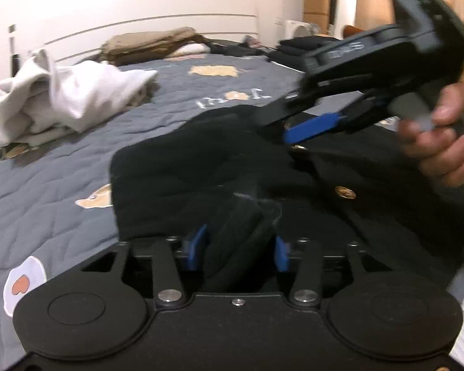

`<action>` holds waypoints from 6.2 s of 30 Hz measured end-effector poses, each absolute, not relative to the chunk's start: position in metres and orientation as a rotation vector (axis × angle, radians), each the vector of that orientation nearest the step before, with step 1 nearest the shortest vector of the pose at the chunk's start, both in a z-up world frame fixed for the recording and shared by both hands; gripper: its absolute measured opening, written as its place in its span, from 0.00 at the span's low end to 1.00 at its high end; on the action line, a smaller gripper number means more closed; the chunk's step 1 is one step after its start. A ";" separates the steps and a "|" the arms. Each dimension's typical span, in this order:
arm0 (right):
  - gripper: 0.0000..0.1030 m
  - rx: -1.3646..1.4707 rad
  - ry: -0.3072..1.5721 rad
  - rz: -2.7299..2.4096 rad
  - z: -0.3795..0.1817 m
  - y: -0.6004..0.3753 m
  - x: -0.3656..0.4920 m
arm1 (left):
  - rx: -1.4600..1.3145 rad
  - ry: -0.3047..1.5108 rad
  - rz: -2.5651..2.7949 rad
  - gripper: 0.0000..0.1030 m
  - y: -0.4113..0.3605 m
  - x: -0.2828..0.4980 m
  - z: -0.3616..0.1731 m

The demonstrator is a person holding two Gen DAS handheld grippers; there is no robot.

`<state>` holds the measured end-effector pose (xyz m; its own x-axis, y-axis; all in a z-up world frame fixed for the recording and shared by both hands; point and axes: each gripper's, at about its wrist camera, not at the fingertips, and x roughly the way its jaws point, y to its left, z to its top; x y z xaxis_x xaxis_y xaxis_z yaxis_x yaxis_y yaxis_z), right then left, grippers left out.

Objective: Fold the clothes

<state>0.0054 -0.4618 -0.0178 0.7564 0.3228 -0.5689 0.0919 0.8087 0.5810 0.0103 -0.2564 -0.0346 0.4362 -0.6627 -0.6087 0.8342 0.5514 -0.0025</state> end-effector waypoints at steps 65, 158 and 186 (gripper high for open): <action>0.31 0.530 0.656 0.120 -0.032 -0.433 0.016 | 0.152 0.804 -0.939 0.60 -0.253 0.039 -0.036; 0.49 1.355 0.198 -0.595 -0.093 -0.635 -0.277 | 0.300 0.751 -1.260 0.67 -0.408 -0.157 -0.043; 0.60 1.996 0.078 -0.451 -0.141 -0.646 -0.295 | 0.345 0.721 -1.228 0.64 -0.411 -0.157 -0.045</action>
